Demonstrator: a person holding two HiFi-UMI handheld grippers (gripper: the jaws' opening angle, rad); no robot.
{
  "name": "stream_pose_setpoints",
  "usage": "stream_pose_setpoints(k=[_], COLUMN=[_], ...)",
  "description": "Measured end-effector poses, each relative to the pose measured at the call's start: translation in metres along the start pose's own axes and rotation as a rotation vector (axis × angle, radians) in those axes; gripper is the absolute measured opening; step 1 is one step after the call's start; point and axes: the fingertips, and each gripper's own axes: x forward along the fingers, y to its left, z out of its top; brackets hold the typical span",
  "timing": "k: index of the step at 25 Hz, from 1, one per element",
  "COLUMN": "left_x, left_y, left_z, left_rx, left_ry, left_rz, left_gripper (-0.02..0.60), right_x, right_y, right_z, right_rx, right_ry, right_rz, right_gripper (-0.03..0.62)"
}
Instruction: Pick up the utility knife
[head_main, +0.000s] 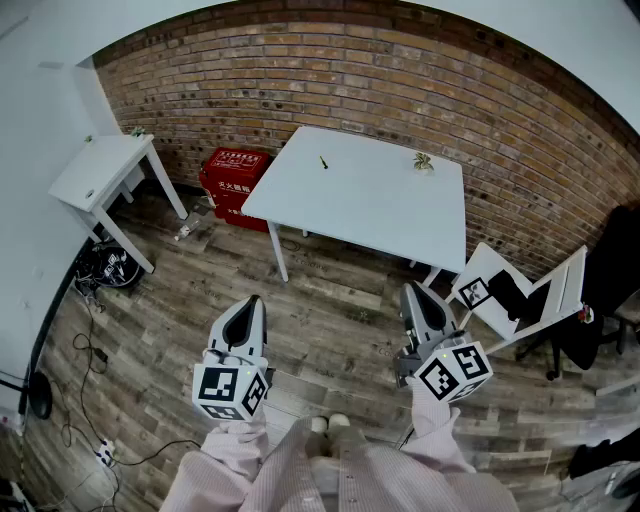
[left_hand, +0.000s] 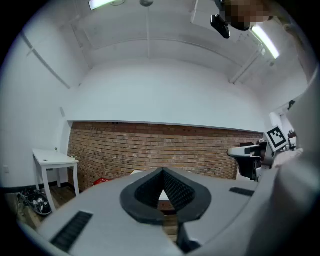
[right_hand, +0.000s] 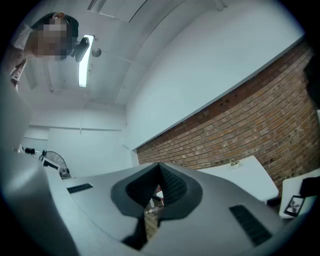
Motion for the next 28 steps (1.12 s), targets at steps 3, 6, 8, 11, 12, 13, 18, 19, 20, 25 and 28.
stream_pose_setpoints(k=[3,6,8,11,12,13,18,19,20,25,28], left_x=[-0.002,0.0,0.001,0.003,0.005,0.006,0.014,0.016,0.016,0.018,0.019], left_y=[-0.001,-0.005,-0.007,-0.01,-0.011,-0.012,-0.025,-0.029,-0.033,-0.043,-0.041], left_z=[-0.003,-0.005,-0.004,-0.002,-0.002,-0.002,-0.004,-0.005,-0.007,-0.016,-0.016], left_rx=[-0.018,-0.024,-0.023,-0.025,-0.027,-0.028,-0.026,-0.028,-0.032,-0.053,-0.054], left_ry=[0.009,0.012,0.009,0.002,0.001,0.002,-0.001,-0.001,0.0,0.014,0.016], left_rz=[0.005,0.012,0.017,0.026,0.028,0.029,0.019,0.018,0.017,0.021,0.027], left_gripper=[-0.008,-0.008,-0.008,-0.008,-0.008,-0.008,-0.008,-0.008,-0.008,-0.008,-0.008], right_x=[-0.001,-0.001,0.0,0.003,0.003,0.004,0.002,0.001,0.002,0.005,0.01], right_y=[-0.001,-0.004,-0.005,-0.006,-0.007,-0.009,-0.021,-0.024,-0.026,-0.029,-0.032], right_z=[-0.002,-0.001,0.001,0.003,0.003,0.003,0.002,0.001,0.0,-0.004,-0.006], right_rx=[-0.005,-0.03,-0.06,-0.086,-0.09,-0.092,-0.094,-0.095,-0.092,-0.079,-0.077], right_ry=[0.013,0.023,0.029,0.033,0.036,0.038,0.043,0.046,0.047,0.05,0.058], right_rz=[0.004,0.011,0.019,0.031,0.035,0.039,0.053,0.048,0.046,0.049,0.057], right_gripper=[0.003,0.003,0.003,0.003,0.003,0.003,0.003,0.003,0.003,0.006,0.008])
